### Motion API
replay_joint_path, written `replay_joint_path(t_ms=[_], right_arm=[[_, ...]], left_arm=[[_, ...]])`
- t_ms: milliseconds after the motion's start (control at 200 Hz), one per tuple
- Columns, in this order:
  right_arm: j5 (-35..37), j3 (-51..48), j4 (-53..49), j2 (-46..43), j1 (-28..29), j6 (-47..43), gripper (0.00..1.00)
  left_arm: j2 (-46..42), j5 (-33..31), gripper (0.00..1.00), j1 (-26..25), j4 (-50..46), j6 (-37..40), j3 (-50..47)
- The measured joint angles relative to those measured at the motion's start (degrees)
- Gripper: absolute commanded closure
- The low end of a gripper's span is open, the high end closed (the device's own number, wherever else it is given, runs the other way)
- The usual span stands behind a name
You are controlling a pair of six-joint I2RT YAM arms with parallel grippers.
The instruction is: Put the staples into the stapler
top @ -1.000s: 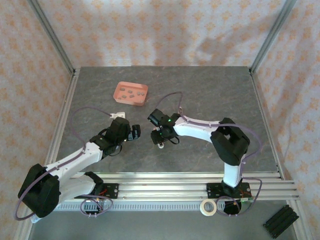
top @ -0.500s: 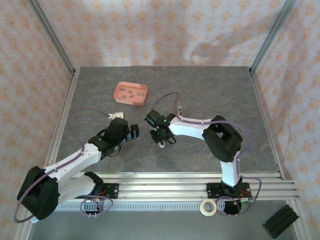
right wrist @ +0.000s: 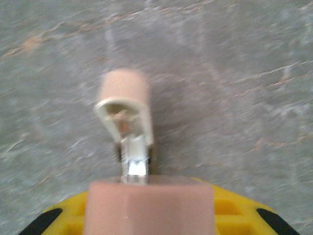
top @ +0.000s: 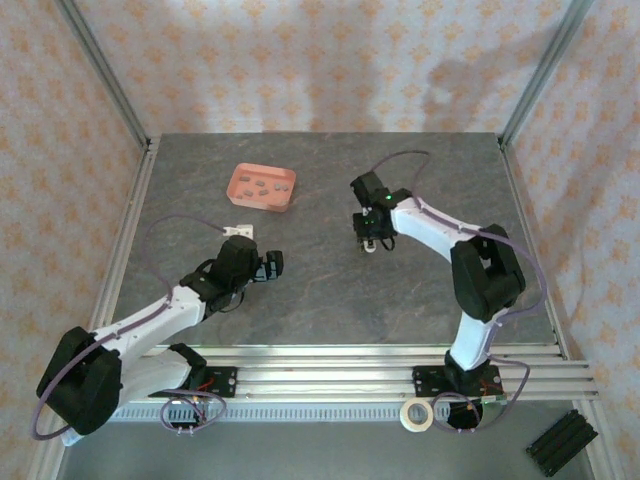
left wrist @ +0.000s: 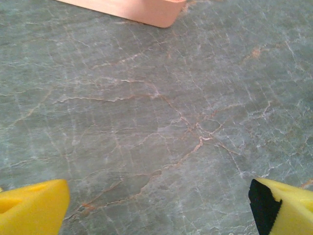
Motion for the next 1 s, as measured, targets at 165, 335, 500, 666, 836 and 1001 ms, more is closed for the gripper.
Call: replay_joint_path(t_ms=[165, 335, 500, 666, 836, 1001], right_arm=[[-0.1, 3.3, -1.1, 6.0, -4.3, -2.3, 0.70], [-0.5, 4.2, -1.8, 8.8, -6.8, -3.6, 0.69], [-0.7, 4.4, -1.8, 9.0, -7.6, -4.1, 0.69], [-1.7, 4.5, -2.1, 9.0, -7.6, -4.1, 0.65], [-1.7, 4.5, -3.1, 9.0, -7.6, -4.2, 0.53], [-1.7, 4.0, -4.5, 6.8, -7.6, -3.9, 0.52]], left_arm=[[3.4, 2.1, 0.04, 0.0, 1.2, 0.6, 0.2], [4.6, 2.7, 0.05, 0.0, 2.4, 0.6, 0.5], [5.1, 2.7, 0.05, 0.0, 2.8, 0.6, 1.1], [5.7, 2.8, 0.04, 0.0, 3.3, 0.6, 1.3], [6.7, 2.9, 0.05, 0.0, 3.0, 0.6, 2.1], [7.1, 3.0, 0.04, 0.3, 0.6, 0.8, 5.6]])
